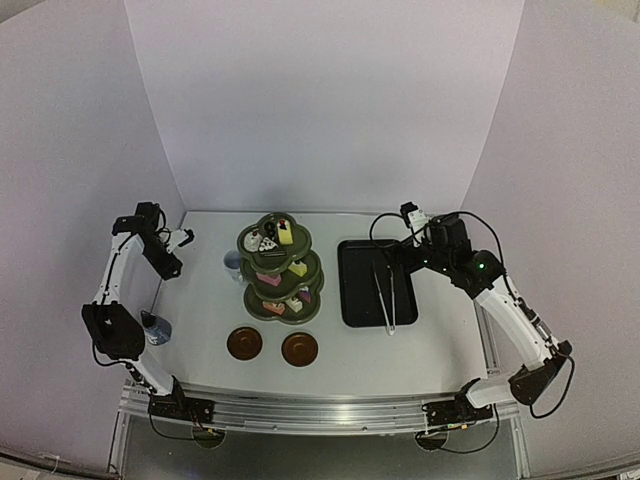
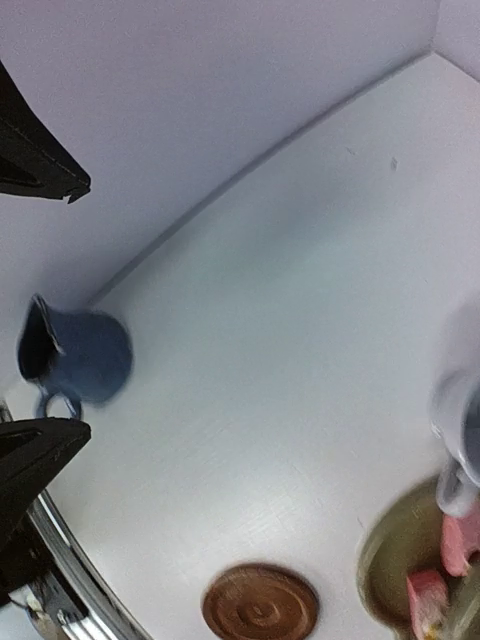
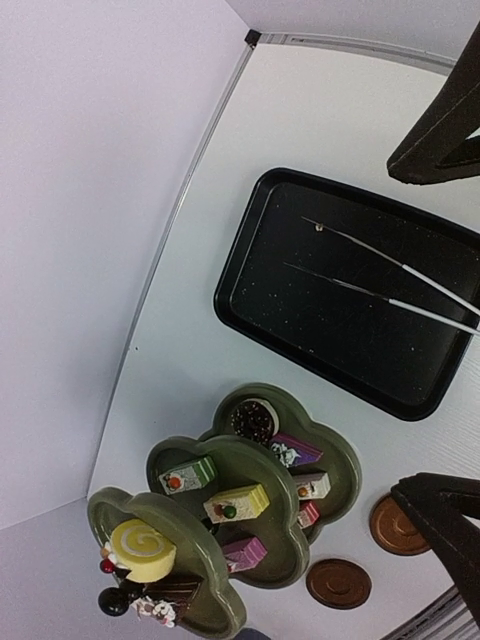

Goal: Serve the afternoon tea

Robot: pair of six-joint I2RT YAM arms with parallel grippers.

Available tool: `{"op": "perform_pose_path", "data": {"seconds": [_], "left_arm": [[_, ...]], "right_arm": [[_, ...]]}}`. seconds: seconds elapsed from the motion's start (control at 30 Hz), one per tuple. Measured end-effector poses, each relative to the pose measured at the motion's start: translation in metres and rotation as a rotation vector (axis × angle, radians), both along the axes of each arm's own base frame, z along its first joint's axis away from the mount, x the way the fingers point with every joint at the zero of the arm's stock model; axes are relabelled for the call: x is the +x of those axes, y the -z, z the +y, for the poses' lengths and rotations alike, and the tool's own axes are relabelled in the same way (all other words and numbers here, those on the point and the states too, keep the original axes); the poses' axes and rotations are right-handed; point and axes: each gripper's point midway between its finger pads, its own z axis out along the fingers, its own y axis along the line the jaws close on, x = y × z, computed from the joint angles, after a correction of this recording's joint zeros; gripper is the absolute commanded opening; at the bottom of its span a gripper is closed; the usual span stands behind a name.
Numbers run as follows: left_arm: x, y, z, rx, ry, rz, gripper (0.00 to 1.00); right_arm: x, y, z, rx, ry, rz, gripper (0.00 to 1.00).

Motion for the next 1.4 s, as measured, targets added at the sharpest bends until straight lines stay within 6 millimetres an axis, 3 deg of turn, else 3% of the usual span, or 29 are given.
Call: {"op": "perform_pose_path", "data": {"seconds": [0.1, 0.23, 0.33, 0.43, 0.53, 0.83, 1.07, 1.23, 1.4], "left_arm": [[0.011, -0.003, 0.028, 0.146, 0.06, 0.008, 0.74], [0.014, 0.008, 0.053, 0.296, 0.179, 0.076, 0.74], [-0.009, 0.03, 0.07, 0.365, 0.284, 0.184, 0.74], [-0.054, 0.063, 0.08, 0.365, 0.412, 0.351, 0.74], [-0.076, 0.078, 0.086, 0.338, 0.483, 0.432, 0.73], [-0.089, 0.101, 0.101, 0.271, 0.565, 0.445, 0.75], [-0.082, 0.121, 0.096, 0.235, 0.608, 0.384, 0.72], [-0.072, 0.124, 0.095, 0.241, 0.626, 0.339, 0.6], [-0.076, 0.13, 0.099, 0.235, 0.649, 0.347, 0.55]], "right_arm": [[-0.002, 0.002, 0.003, 0.008, -0.018, 0.011, 0.98], [-0.004, 0.002, 0.006, 0.018, -0.033, 0.018, 0.98], [-0.005, 0.002, 0.007, 0.028, -0.037, 0.023, 0.98], [-0.005, 0.001, 0.008, 0.041, -0.036, 0.028, 0.98], [-0.005, -0.003, 0.01, 0.059, -0.034, 0.03, 0.98], [0.0, -0.003, 0.016, 0.095, -0.024, 0.057, 0.98], [0.009, 0.001, 0.024, 0.1, -0.025, 0.077, 0.98], [0.01, 0.001, 0.026, 0.106, -0.027, 0.082, 0.98], [0.01, 0.001, 0.026, 0.113, -0.022, 0.088, 0.98]]}}
